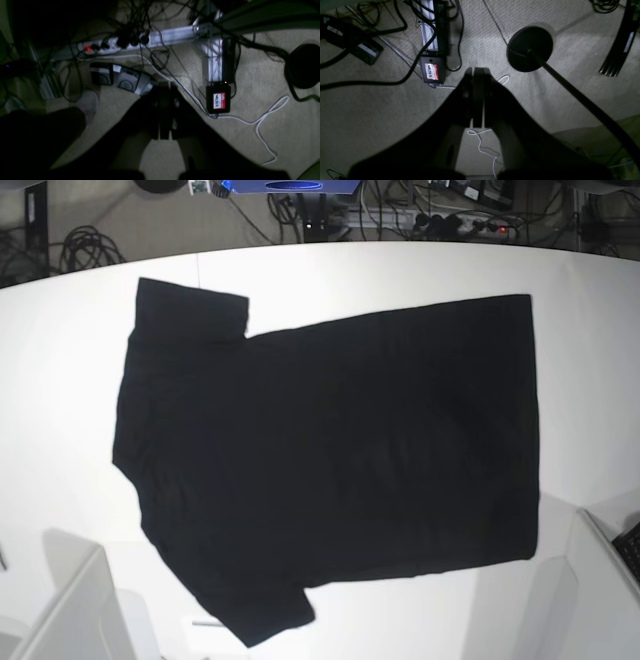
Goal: Fold the T-shirt properly
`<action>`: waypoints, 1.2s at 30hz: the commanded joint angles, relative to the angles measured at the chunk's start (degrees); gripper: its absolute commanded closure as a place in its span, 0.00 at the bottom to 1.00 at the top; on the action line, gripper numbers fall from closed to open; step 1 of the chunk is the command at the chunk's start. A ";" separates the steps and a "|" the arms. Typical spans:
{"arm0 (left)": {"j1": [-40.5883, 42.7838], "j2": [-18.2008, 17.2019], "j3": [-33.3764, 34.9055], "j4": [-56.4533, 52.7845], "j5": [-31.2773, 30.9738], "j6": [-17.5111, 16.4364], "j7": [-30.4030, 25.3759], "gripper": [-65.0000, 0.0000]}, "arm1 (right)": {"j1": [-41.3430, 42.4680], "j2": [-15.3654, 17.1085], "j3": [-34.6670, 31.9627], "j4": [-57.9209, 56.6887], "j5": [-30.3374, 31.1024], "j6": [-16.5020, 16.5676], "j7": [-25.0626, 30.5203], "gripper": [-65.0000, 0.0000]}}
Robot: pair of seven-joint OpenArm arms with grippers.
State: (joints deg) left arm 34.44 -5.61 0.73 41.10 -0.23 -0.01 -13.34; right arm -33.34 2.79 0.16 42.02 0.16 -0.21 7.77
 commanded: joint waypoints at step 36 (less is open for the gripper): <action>33.30 -3.32 -8.60 56.96 -0.08 0.58 0.11 1.00 | -26.48 -1.34 14.21 61.41 0.41 -0.10 -19.95 1.00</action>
State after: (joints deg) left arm 66.11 -8.86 -7.64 97.36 -0.27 0.19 -12.21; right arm -58.78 1.52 14.02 102.61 0.75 -0.05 -13.17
